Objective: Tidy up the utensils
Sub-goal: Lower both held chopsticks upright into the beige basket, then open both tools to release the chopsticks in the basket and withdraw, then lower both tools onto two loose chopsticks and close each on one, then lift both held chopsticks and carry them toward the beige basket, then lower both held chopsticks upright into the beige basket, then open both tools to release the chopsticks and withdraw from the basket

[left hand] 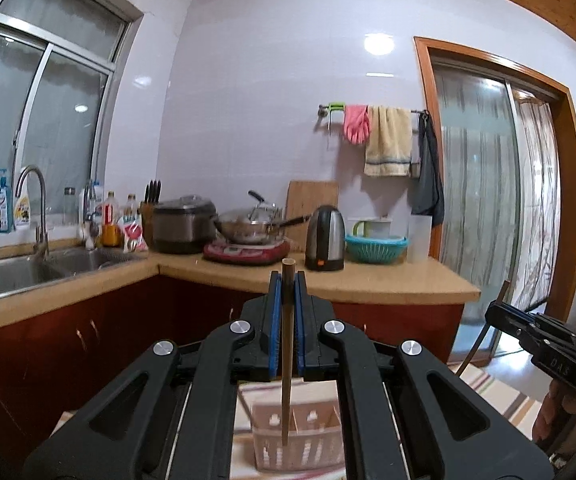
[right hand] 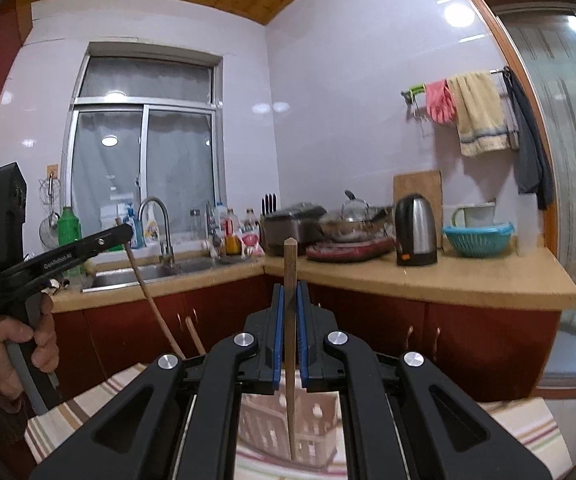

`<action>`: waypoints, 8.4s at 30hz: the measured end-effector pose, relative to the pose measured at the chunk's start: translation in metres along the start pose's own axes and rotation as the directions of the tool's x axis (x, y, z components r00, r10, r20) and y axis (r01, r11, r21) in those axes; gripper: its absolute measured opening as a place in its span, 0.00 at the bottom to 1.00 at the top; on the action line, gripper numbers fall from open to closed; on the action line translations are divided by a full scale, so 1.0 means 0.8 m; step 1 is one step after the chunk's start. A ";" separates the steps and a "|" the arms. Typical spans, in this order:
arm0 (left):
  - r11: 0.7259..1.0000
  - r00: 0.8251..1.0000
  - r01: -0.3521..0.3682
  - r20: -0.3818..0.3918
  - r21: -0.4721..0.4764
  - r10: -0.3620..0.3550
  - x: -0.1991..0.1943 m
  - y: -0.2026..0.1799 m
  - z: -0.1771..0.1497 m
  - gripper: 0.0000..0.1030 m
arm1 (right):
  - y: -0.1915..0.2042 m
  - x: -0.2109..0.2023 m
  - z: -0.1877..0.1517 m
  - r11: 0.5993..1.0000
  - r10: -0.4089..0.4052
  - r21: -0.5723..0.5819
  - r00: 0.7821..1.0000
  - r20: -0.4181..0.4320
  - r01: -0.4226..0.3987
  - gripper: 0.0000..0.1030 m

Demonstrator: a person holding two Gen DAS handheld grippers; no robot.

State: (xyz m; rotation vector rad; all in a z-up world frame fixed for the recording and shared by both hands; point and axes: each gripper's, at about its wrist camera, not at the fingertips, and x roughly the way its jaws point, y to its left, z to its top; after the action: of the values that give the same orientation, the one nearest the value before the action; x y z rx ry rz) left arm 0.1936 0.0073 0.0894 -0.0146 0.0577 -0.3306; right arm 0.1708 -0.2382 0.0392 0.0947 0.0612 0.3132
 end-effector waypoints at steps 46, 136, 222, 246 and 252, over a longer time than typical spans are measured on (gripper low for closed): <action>0.998 0.971 -0.065 -0.232 -0.028 0.056 0.065 0.012 -0.153 0.62 | -0.001 0.044 -0.082 0.995 -0.101 -0.020 0.985 -0.142 0.099 0.49; 0.996 0.882 -0.066 -0.464 0.059 0.085 -0.158 -0.050 -0.330 0.06 | -0.012 -0.162 -0.281 0.988 -0.123 0.017 0.863 -0.490 0.150 0.07; 1.000 0.994 -0.010 0.112 0.018 0.008 0.026 -0.022 0.003 0.06 | 0.002 0.029 0.022 1.000 0.000 -0.025 0.998 0.058 0.001 0.07; 0.997 0.992 -0.065 -0.106 -0.035 0.061 0.130 0.019 -0.132 0.45 | -0.014 0.111 -0.073 1.000 -0.012 -0.002 0.990 -0.143 0.012 0.18; 0.998 0.993 -0.062 -0.098 -0.025 0.060 0.104 0.011 -0.125 0.64 | -0.003 0.080 -0.057 0.999 -0.040 -0.032 0.994 -0.100 0.037 0.45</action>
State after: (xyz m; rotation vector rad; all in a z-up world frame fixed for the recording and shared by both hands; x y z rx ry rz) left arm 0.2689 -0.0122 -0.0148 -0.0247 0.1587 -0.2692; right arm 0.2289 -0.2166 -0.0089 0.0482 0.1579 0.2801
